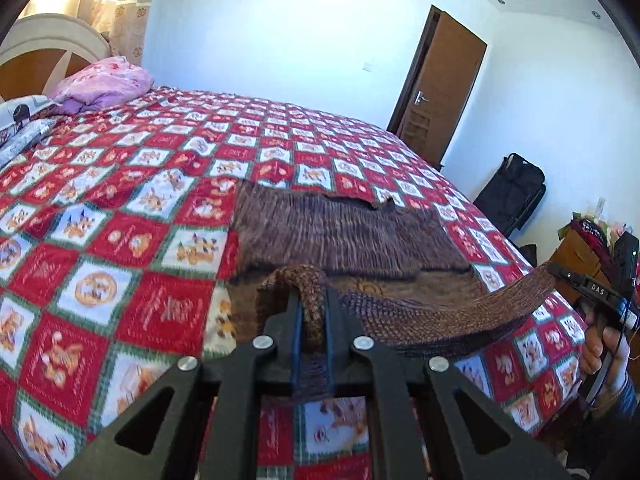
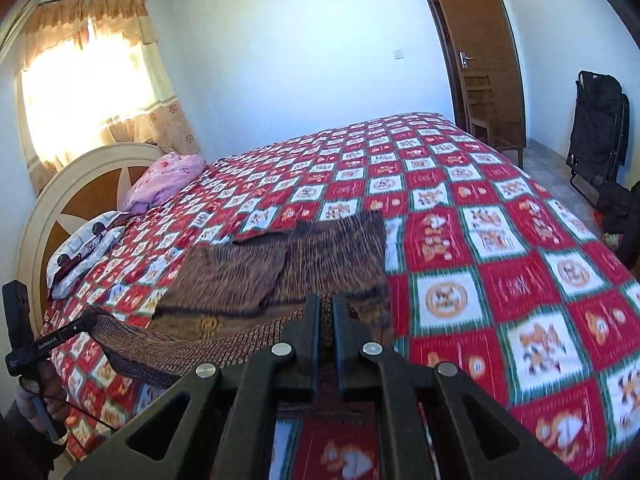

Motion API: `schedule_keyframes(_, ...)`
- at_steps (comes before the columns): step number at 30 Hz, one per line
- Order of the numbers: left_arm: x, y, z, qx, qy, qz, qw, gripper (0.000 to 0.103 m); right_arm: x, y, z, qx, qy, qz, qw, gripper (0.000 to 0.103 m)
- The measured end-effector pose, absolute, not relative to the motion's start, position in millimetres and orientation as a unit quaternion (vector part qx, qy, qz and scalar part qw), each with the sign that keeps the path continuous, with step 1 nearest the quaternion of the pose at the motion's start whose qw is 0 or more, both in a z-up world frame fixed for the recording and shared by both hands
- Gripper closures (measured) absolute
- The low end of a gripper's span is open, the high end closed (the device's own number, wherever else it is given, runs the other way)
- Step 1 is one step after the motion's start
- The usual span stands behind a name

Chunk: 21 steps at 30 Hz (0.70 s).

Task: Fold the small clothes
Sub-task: 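Lift the held hem with both tools and fold it toward the collar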

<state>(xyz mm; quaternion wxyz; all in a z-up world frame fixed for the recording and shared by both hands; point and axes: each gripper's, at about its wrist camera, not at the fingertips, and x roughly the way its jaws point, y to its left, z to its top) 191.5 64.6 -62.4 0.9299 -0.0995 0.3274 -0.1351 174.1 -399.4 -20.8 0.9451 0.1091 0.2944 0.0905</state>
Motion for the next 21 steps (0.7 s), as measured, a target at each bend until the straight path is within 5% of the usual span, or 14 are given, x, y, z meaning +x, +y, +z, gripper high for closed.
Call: schedule_keyframes(21, 308, 66, -63, -0.124, 0.341, -0.119, 0.924, 0.093, 292, -389, -16, 0.084, 0.315, 0.076, 0.942, 0.097)
